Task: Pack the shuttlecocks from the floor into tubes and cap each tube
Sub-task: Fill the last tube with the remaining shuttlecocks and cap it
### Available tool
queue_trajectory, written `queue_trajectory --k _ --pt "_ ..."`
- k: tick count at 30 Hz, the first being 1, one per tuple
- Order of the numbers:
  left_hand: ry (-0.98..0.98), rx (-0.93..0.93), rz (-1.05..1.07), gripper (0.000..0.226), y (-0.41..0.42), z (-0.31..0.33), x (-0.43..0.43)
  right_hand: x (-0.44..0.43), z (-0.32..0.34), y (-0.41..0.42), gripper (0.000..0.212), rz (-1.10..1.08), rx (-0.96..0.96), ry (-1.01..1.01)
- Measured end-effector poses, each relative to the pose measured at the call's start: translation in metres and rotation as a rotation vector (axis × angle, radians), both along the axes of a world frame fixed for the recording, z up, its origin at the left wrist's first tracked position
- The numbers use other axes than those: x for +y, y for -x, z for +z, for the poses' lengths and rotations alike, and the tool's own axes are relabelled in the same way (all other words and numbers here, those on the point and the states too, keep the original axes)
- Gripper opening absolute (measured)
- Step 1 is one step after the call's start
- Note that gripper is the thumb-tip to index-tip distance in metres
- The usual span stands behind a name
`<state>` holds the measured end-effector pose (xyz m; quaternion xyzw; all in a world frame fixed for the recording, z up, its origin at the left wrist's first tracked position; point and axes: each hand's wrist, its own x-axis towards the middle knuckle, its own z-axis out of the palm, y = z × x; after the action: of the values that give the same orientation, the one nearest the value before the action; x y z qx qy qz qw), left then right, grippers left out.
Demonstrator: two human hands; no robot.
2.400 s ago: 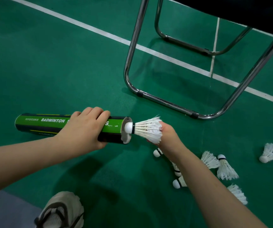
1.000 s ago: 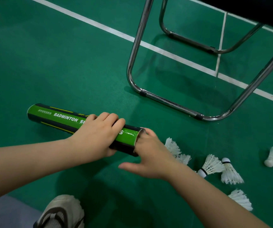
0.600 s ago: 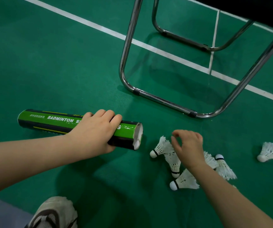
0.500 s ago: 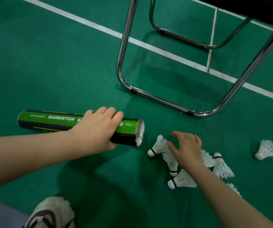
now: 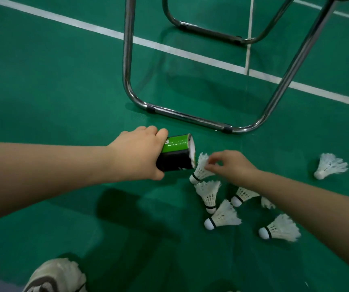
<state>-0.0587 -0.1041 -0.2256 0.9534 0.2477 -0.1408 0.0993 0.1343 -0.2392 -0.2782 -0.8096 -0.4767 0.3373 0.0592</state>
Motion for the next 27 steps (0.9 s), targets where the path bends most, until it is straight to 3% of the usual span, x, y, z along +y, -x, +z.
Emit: queue_trajectory --k 3,7,15,18,21,25,27 --pt "0.006 0.01 -0.004 0.057 -0.006 0.001 -0.009 -0.005 0.05 -0.015 0.015 0.053 -0.096 -0.082" --pt "0.029 0.022 0.004 0.053 -0.013 0.002 -0.023 -0.032 0.102 -0.017 0.016 -0.102 -0.059 -0.281" --pt "0.057 -0.003 0.007 0.054 -0.038 0.007 -0.047 -0.069 0.102 0.004 0.018 -0.401 -0.02 -0.607" --pt "0.05 -0.01 -0.007 0.054 -0.041 0.006 -0.052 -0.074 0.094 0.014 0.017 -0.513 0.107 -0.604" --pt "0.039 -0.019 -0.005 0.054 -0.039 0.006 -0.059 -0.076 0.083 0.03 0.019 -0.584 0.359 -0.547" --pt "0.028 -0.031 -0.018 0.055 -0.039 0.007 -0.07 -0.08 0.072 0.04 0.015 -0.49 0.649 -0.35" --pt "0.02 -0.04 -0.011 0.055 -0.04 0.009 -0.072 -0.081 0.073 0.034 0.032 -0.394 0.721 -0.29"
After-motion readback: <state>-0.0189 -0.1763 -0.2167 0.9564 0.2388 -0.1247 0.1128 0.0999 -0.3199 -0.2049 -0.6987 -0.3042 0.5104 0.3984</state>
